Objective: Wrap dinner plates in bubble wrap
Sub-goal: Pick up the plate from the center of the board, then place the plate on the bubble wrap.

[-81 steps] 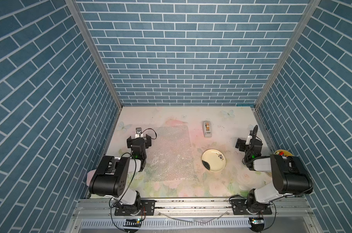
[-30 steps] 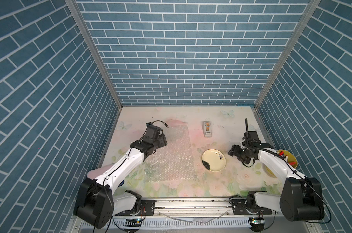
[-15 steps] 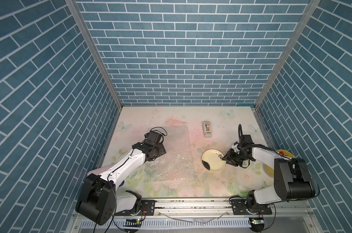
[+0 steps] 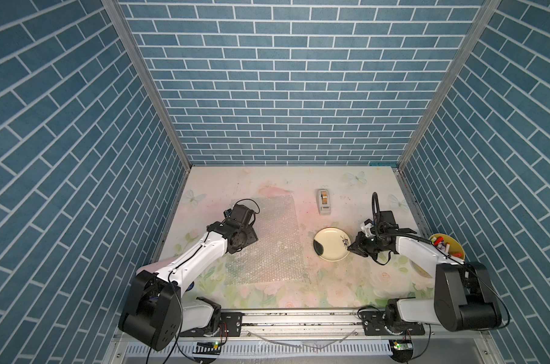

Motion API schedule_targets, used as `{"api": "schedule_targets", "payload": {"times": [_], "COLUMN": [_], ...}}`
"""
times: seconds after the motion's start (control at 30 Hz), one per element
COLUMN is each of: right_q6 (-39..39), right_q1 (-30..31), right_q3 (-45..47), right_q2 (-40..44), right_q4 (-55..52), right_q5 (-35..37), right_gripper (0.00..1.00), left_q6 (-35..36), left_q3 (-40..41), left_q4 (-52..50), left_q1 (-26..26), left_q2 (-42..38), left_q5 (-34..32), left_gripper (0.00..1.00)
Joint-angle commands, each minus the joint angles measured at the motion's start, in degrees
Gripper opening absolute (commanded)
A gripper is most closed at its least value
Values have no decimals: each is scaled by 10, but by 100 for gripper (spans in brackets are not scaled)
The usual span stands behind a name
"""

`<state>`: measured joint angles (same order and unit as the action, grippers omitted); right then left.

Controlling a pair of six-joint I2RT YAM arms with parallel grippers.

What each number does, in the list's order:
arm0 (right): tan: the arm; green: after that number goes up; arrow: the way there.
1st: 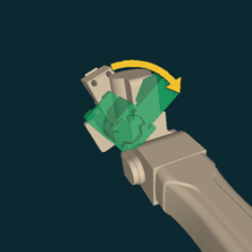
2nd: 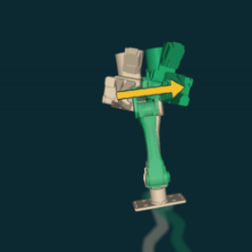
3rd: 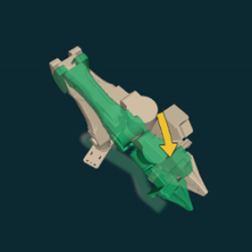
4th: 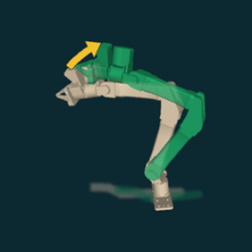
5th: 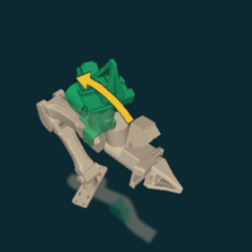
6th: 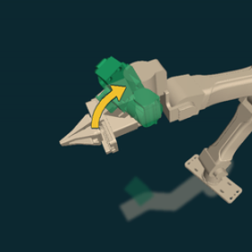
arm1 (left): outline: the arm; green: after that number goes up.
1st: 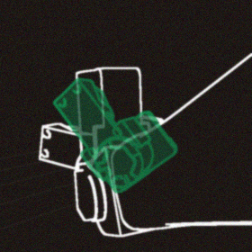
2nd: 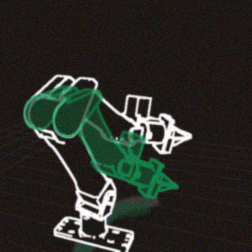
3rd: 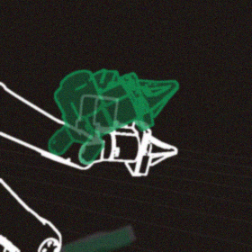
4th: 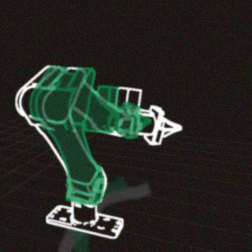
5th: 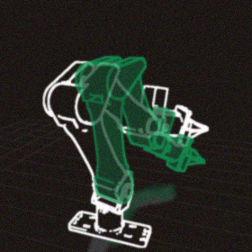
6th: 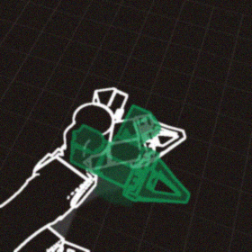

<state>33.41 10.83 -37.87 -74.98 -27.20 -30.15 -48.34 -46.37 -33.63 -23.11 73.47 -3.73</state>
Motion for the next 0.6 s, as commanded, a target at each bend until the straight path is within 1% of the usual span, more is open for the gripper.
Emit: {"api": "schedule_targets", "payload": {"times": [0.0,0.07,0.13,0.2,0.27,0.37,0.43,0.57], "right_q6": [25,46,65,81,95,104,108,120], "right_q1": [65,113,165,216,251,289,303,319], "right_q3": [-67,-105,-150,-210,-268,-364,-418,-489], "right_q2": [50,46,17,-41,-112,-217,-273,-355], "right_q4": [-61,-61,-47,-27,-4,23,28,36], "right_q5": [33,41,52,67,75,85,87,62], "right_gripper": [0,0,0,0,0,0,0,0], "left_q6": [5,12,16,20,19,18,17,6], "left_q3": [-27,-37,-46,-51,-50,-41,-35,-15], "left_q4": [-36,-46,-55,-58,-55,-38,-31,-12], "left_q1": [2,2,2,2,2,2,3,7], "left_q2": [-21,-32,-43,-52,-59,-61,-60,-61], "left_q5": [-33,-43,-52,-59,-57,-42,-37,-36], "left_gripper": [68,68,68,67,65,62,59,53]}}
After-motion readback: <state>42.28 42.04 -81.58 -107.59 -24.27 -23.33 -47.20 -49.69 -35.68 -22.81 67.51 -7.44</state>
